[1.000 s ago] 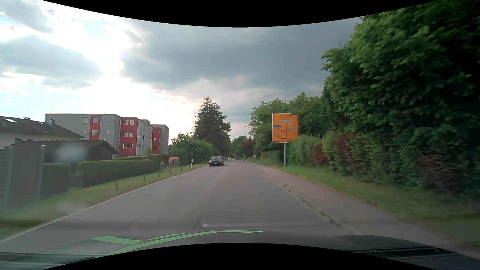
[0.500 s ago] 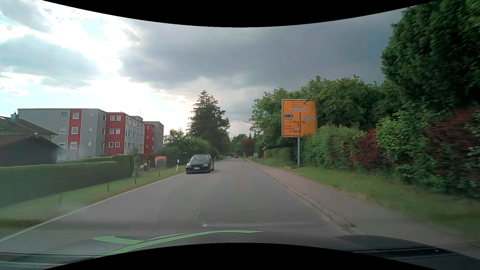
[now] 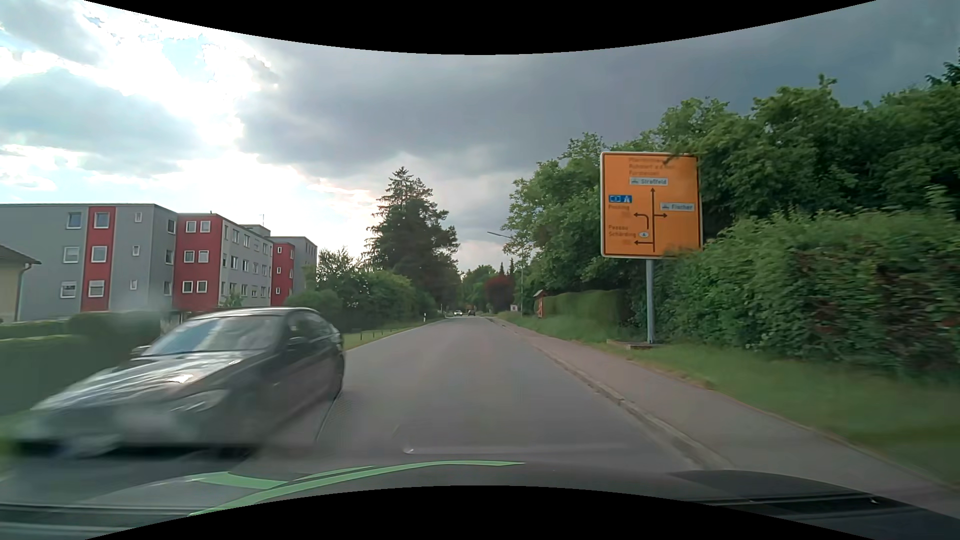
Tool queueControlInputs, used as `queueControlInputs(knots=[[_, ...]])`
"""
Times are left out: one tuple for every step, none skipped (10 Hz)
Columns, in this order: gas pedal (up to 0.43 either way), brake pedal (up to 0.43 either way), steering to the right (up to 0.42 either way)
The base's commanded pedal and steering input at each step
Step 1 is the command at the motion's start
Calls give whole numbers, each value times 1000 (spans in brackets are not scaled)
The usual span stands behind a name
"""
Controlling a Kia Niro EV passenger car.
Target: Follow the waypoints while adhering to traffic rules and regulations
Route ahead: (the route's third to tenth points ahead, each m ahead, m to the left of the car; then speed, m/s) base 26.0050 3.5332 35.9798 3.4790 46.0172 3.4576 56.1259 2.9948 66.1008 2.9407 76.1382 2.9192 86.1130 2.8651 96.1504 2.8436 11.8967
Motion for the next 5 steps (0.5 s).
queueControlInputs(knots=[[67,0,0],[67,0,0],[67,0,0],[67,0,0],[67,0,0]])
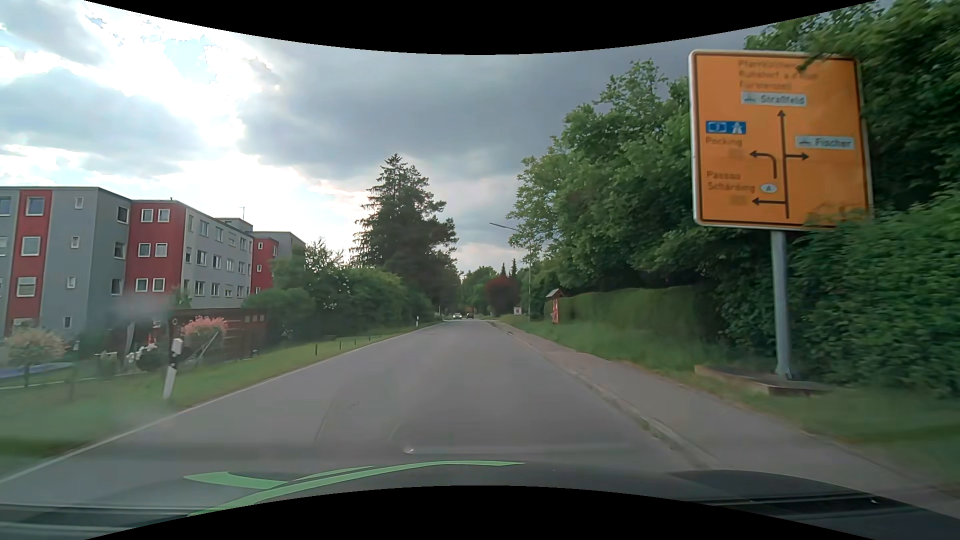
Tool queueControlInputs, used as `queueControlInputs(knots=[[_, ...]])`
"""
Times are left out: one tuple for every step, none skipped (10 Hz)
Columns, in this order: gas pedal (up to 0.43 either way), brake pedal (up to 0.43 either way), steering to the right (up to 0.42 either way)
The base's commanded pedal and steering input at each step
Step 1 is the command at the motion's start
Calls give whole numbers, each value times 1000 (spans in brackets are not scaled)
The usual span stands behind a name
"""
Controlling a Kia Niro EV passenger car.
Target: Follow the waypoints while adhering to traffic rules and regulations
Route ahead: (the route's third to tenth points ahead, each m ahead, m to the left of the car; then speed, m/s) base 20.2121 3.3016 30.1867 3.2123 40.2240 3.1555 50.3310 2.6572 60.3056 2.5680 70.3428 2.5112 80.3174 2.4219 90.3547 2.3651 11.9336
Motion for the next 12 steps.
queueControlInputs(knots=[[67,0,0],[67,0,0],[67,0,0],[67,0,0],[67,0,0],[67,0,0],[67,0,0],[67,0,0],[67,0,0],[59,0,0],[59,0,0],[59,0,0]])
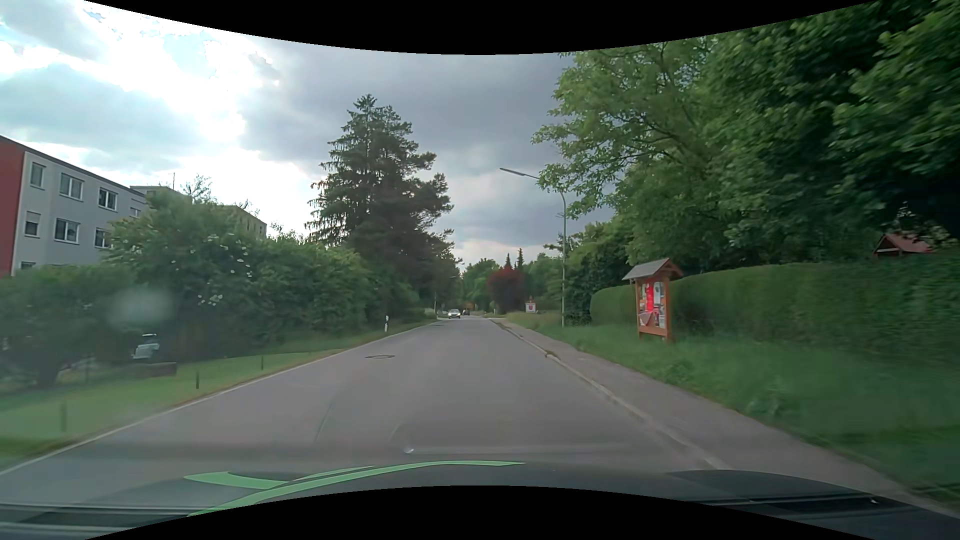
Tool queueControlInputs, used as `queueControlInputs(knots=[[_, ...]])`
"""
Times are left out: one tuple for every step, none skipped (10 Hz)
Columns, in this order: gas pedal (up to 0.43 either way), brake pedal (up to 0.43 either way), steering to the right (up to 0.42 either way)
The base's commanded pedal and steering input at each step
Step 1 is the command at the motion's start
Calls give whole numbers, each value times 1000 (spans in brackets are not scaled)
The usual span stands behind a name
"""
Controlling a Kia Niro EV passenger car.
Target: Follow the waypoints while adhering to traffic rules and regulations
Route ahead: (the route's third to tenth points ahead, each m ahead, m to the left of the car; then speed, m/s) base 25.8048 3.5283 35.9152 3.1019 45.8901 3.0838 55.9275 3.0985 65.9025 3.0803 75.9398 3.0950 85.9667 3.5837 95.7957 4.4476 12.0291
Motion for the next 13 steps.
queueControlInputs(knots=[[47,0,0],[47,0,0],[47,0,1],[47,0,1],[47,0,1],[47,0,2],[47,0,3],[47,0,5],[47,0,5],[47,0,5],[47,0,5],[47,0,4],[47,0,3]])
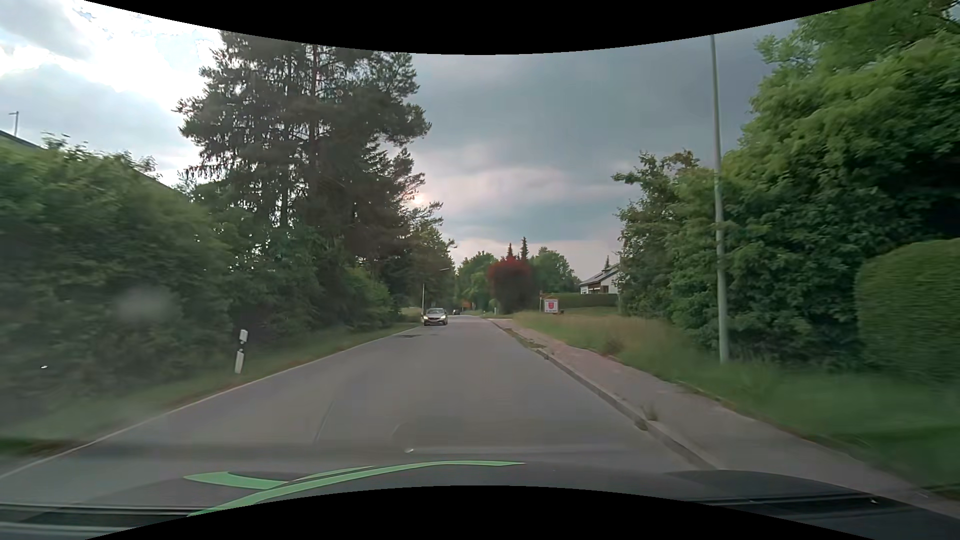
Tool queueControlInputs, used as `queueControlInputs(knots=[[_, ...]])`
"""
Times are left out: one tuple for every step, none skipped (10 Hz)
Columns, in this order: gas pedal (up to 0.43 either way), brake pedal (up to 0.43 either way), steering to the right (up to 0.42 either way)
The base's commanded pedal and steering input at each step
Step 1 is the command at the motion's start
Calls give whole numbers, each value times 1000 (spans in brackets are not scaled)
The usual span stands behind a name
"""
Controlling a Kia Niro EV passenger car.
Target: Follow the waypoints while adhering to traffic rules and regulations
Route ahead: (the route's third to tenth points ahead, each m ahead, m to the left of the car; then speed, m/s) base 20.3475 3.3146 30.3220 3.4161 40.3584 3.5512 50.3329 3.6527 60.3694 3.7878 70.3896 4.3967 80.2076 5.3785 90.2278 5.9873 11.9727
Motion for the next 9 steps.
queueControlInputs(knots=[[47,0,3],[47,0,3],[47,0,2],[47,0,1],[47,0,1],[47,0,0],[47,0,-1],[47,0,-2],[47,0,-2]])
